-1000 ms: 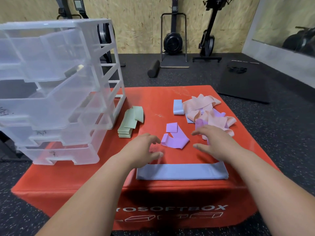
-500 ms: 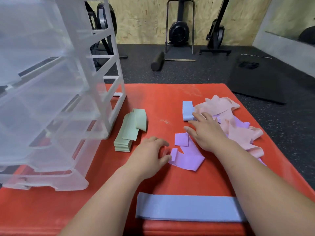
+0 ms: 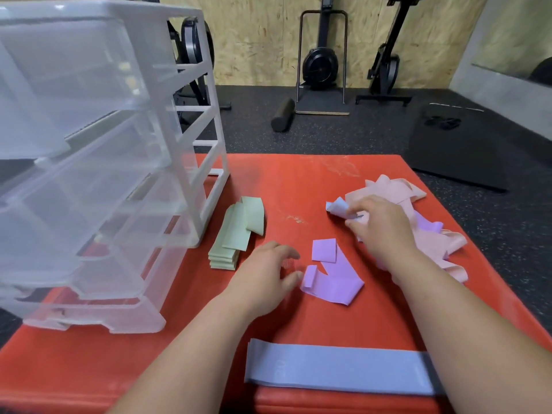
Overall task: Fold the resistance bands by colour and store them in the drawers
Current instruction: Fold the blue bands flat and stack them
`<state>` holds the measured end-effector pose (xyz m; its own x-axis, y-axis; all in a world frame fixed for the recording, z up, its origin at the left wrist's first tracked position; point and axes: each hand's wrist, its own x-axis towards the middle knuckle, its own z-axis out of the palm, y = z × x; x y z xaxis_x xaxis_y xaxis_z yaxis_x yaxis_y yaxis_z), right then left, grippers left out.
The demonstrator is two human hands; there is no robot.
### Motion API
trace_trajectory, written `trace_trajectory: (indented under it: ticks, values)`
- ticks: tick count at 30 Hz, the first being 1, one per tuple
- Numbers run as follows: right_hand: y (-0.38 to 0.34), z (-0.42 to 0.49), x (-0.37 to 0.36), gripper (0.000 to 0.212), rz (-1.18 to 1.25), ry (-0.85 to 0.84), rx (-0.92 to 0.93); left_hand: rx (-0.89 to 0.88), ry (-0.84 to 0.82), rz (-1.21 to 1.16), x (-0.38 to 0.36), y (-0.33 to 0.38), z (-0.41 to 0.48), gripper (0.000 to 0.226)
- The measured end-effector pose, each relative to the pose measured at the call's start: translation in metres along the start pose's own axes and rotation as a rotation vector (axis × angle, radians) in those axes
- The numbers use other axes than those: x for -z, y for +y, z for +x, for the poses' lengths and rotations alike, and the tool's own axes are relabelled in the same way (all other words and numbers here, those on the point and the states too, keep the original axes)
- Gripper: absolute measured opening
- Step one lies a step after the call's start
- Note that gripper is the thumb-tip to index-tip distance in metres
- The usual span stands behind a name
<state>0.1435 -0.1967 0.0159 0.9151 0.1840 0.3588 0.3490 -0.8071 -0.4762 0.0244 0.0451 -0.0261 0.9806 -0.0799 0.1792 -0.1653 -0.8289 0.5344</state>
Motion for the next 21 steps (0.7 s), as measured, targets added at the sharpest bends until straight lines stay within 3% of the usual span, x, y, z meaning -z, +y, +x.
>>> trace_trajectory:
  ticks: [2, 8, 15, 21]
  values:
    - [-0.006, -0.004, 0.015, 0.022, 0.167, 0.096, -0.027, 0.003, 0.056, -0.016, 0.005, 0.005, -0.002, 0.032]
    - [-0.028, -0.031, 0.049, 0.03, 0.698, 0.085, -0.146, -0.009, 0.232, -0.167, 0.014, 0.031, -0.006, 0.028]
    - [-0.058, -0.071, 0.08, 0.021, 0.885, 0.048, -0.069, -0.043, 0.207, -0.45, 0.022, 0.079, -0.017, 0.059]
    - [-0.07, -0.092, 0.091, 0.015, 1.003, 0.095, -0.218, -0.022, 0.202, -0.598, 0.029, 0.102, -0.024, 0.042]
